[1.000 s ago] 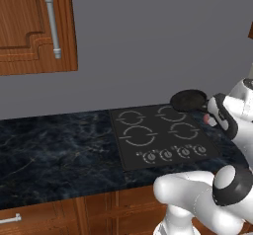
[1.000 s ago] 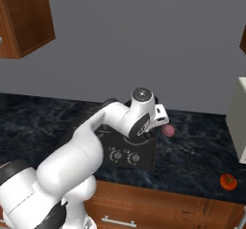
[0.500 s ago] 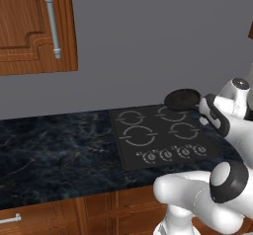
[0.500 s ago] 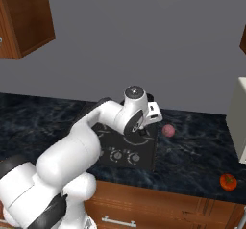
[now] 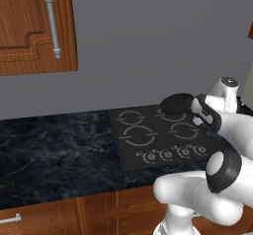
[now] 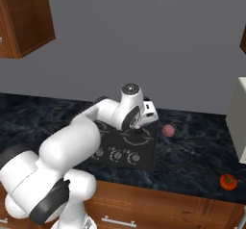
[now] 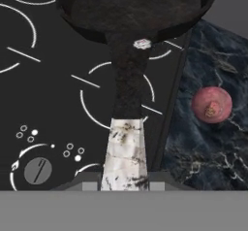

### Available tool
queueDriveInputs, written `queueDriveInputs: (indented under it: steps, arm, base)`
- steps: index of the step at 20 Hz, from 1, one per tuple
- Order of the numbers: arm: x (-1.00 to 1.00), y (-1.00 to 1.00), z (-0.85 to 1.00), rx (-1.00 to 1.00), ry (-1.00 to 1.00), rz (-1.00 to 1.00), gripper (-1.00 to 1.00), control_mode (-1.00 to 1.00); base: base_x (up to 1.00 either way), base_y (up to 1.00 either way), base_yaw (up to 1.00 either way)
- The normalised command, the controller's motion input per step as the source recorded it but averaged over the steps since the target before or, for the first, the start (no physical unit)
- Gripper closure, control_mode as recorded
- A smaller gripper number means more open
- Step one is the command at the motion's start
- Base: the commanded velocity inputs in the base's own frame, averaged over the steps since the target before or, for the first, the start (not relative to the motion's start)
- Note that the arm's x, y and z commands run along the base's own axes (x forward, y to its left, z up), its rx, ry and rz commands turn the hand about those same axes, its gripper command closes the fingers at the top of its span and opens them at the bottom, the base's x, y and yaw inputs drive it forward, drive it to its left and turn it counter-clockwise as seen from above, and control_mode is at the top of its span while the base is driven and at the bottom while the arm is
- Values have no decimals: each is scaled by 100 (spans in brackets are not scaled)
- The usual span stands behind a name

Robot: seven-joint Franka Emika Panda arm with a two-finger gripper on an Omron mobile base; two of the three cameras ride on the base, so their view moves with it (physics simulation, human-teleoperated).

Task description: Place the pan on the rear right burner on the stove. Then place the tomato and the onion in the pan and turn on the rear right burner.

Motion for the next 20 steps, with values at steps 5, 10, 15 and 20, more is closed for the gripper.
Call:
queueDriveInputs:
  steps: [5,10,15,20]
  arm:
    - [15,0,-16,0,9,0,100,-100]
    - [17,10,-12,0,8,0,100,-100]
    - [26,9,-19,0,5,0,100,-100]
    - [45,3,-32,0,1,0,100,-100]
  base:
    - [0,0,0]
    - [0,0,0]
    - [0,0,0]
    - [0,0,0]
